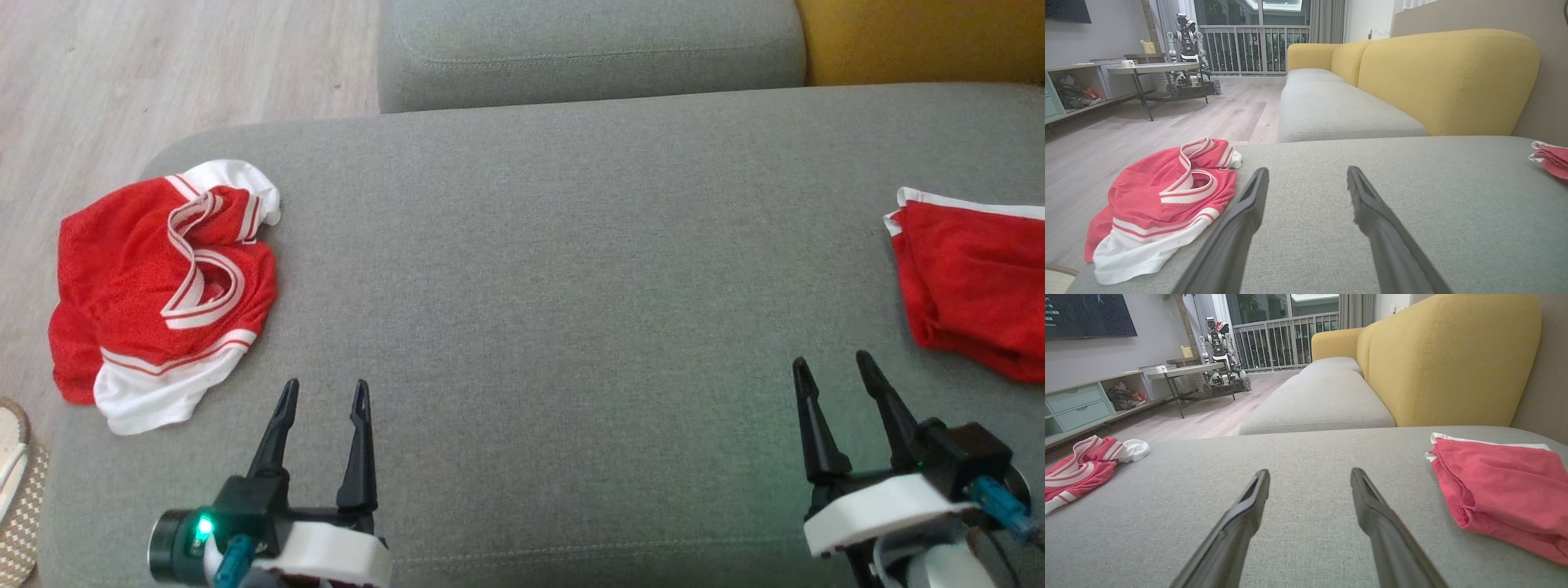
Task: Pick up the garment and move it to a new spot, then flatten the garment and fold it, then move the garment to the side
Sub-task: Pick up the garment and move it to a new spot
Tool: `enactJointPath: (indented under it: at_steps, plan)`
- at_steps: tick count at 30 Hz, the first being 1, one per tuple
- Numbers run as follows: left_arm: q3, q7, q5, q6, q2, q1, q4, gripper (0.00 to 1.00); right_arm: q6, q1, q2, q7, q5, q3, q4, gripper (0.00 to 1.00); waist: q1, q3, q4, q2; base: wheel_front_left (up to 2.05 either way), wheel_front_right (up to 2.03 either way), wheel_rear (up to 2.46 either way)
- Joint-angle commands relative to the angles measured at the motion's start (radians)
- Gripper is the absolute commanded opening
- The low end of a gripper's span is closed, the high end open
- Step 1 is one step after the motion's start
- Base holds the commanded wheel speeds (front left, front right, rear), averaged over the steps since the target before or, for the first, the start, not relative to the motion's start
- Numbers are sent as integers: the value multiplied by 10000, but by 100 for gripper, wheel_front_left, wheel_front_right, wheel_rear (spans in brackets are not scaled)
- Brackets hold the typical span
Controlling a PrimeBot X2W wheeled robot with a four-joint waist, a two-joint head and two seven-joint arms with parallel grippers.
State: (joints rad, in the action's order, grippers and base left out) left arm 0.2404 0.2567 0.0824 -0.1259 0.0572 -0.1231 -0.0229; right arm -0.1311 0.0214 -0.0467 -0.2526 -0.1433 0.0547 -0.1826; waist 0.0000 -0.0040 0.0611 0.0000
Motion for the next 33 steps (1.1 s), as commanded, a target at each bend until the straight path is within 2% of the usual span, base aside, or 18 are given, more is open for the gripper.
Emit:
enactJointPath:
  at_steps: [1,5,8,17,18,21,28,33]
  plan:
    - [-345,51,-89,21,-68,247,282,100,4,-92,-36,-91,-63,-268,374,100,0,2,17,0,0,0,0]
    - [-285,51,-121,9,-69,315,252,100,4,-40,-36,-91,-44,-312,437,100,0,-22,289,0,0,0,0]
    - [-212,51,-51,-29,-69,344,284,100,4,33,-36,-91,-40,-384,485,100,0,-61,740,0,0,0,0]
    - [-119,51,4,-77,-69,125,419,100,4,219,-36,-91,-1,-730,461,100,0,-234,2621,0,0,0,0]
    - [-135,51,-1,-79,-69,89,488,100,4,225,-36,-91,63,-824,436,100,0,-183,3003,0,0,0,0]
    - [-130,51,-8,-105,-69,81,595,100,4,177,-36,-91,112,-920,424,100,0,-75,3447,0,0,0,0]
    - [-137,51,6,-133,-70,153,747,100,4,70,-36,-91,337,-1023,432,100,0,200,3910,0,0,0,0]
    - [-439,51,-127,221,17,1061,799,100,4,-93,-36,-91,693,-1058,469,100,0,667,3816,0,0,0,0]
